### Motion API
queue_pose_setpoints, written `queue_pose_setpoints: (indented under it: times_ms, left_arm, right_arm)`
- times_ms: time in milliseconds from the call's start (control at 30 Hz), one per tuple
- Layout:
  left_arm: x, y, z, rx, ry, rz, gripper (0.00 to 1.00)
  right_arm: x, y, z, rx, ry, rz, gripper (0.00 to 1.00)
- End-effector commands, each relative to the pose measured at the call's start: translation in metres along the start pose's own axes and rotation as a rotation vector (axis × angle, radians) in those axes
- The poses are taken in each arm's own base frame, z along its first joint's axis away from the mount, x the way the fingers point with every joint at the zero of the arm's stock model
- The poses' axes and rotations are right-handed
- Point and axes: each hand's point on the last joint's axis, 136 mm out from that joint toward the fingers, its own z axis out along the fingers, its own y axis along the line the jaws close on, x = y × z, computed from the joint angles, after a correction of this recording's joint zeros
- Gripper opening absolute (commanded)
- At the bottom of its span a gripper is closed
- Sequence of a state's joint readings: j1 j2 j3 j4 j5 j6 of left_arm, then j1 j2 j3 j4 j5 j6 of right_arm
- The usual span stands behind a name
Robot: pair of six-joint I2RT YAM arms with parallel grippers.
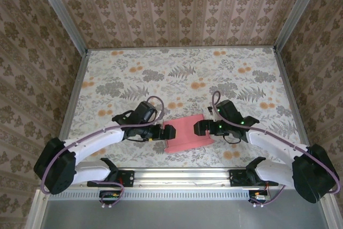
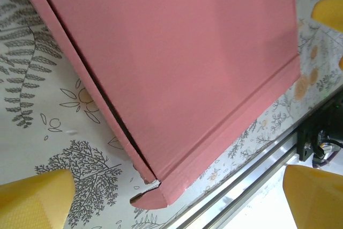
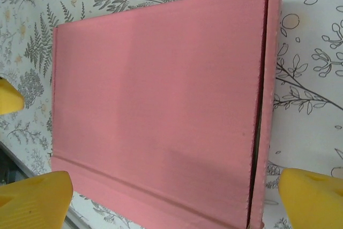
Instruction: Fold the paper box
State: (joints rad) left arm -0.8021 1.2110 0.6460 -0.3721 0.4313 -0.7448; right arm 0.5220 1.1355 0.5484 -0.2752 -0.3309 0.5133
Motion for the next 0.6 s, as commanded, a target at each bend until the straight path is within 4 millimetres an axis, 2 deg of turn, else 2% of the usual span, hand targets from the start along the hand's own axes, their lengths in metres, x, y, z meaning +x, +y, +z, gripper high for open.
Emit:
queue_pose_setpoints:
  times_ms: [0,267,567]
  left_arm:
    - [-0.009,-0.006,0.008,0.01,-0.033,-0.03,1.0]
    - [-0.002,-0.011,0.021,0.017,0.03,-0.027,1.0]
    - [-0.003,-0.016,0.026,0.049,0.038,-0.028,1.0]
  right_arm:
    - [-0.004,0.004,0.006,-0.036,0.002,-0.042,1.0]
    - [0.001,0.001,0.015,-0.047,0.033,-0.034,1.0]
    - [0.004,-0.001,0.02,-0.046,0.05,-0.023,1.0]
